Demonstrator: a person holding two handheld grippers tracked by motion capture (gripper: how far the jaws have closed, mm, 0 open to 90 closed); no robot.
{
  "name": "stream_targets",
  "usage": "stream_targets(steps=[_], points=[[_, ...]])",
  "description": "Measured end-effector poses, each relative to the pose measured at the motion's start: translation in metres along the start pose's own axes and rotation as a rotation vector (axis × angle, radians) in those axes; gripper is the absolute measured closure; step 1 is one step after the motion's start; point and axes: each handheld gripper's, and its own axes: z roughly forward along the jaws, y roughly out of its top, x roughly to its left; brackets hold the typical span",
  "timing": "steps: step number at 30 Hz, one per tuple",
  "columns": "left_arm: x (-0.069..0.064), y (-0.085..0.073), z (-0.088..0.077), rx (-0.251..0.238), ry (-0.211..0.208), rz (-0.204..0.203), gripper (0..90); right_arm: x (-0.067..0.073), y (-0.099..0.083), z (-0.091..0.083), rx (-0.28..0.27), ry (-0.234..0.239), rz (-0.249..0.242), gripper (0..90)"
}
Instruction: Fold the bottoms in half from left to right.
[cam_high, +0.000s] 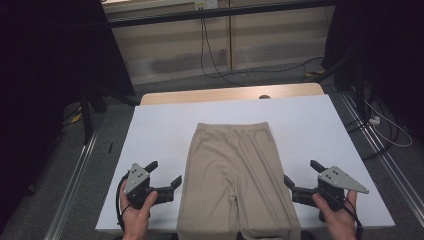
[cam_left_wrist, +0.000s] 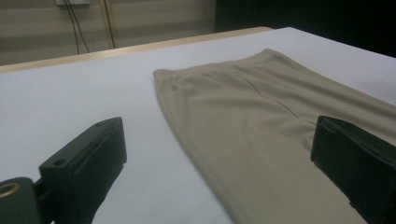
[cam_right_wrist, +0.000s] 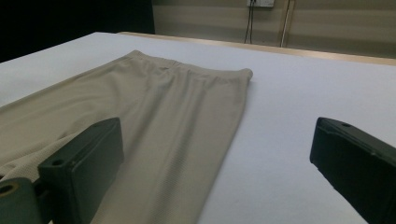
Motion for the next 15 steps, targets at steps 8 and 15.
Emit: stream_targets(steps=[8, 15], points=[[-0.001, 0.001, 0.006, 0.020, -0.002, 0.003, 3.6, 0.005, -0.001, 0.003, 0.042, 0.012, -0.010, 2.4], [0.000, 0.001, 0.009, 0.056, -0.013, -0.011, 4.2, 0.021, -0.002, 0.009, 0.083, 0.056, -0.018, 2.6]])
